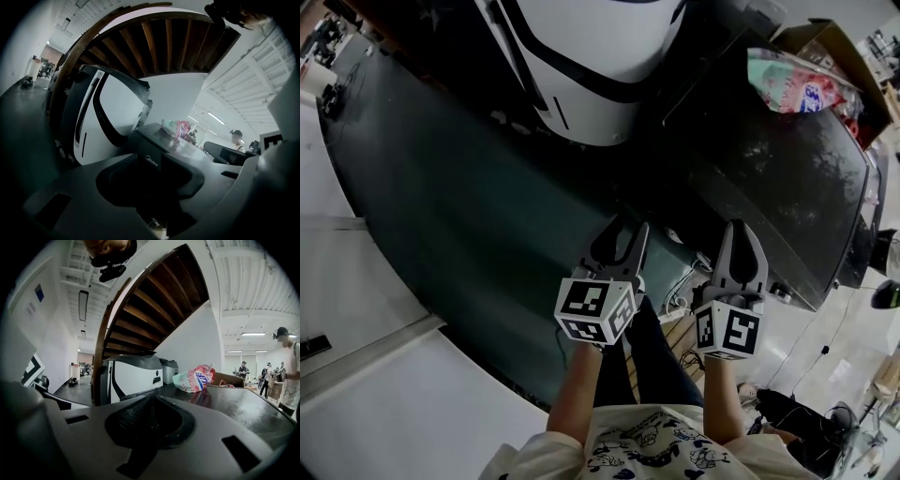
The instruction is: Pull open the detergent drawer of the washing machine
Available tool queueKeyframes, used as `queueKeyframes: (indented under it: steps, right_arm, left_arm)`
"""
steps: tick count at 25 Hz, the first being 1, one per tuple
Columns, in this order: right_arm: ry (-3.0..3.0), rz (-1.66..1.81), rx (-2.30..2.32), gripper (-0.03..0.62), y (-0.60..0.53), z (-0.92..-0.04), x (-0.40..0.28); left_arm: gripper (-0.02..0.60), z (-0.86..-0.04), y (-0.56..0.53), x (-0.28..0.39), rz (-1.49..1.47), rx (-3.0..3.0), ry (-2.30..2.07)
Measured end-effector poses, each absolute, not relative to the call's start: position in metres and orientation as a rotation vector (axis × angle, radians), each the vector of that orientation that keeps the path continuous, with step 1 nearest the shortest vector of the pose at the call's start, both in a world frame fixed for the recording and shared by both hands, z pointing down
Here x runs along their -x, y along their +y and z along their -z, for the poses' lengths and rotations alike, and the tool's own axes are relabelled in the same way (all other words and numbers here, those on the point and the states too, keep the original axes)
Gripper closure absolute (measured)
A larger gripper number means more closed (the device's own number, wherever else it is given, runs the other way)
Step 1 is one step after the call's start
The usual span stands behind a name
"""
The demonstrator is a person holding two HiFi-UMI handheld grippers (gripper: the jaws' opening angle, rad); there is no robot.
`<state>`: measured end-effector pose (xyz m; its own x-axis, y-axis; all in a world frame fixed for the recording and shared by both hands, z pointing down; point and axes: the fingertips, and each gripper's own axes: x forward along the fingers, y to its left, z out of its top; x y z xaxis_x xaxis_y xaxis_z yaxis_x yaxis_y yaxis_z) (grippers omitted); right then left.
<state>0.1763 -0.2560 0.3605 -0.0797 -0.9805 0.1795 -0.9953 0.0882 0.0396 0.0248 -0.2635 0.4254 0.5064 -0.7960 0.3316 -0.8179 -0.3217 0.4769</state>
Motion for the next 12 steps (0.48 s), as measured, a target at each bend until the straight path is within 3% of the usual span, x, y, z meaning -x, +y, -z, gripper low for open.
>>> queueKeyframes:
  steps: [12]
  right_arm:
    - [-2.196, -0.162, -2.014, 0.563, -0.272, -0.408, -0.19]
  left_arm:
    - [0.417, -0.492, -0.281, -0.061, 0.013, -2.051, -1.206]
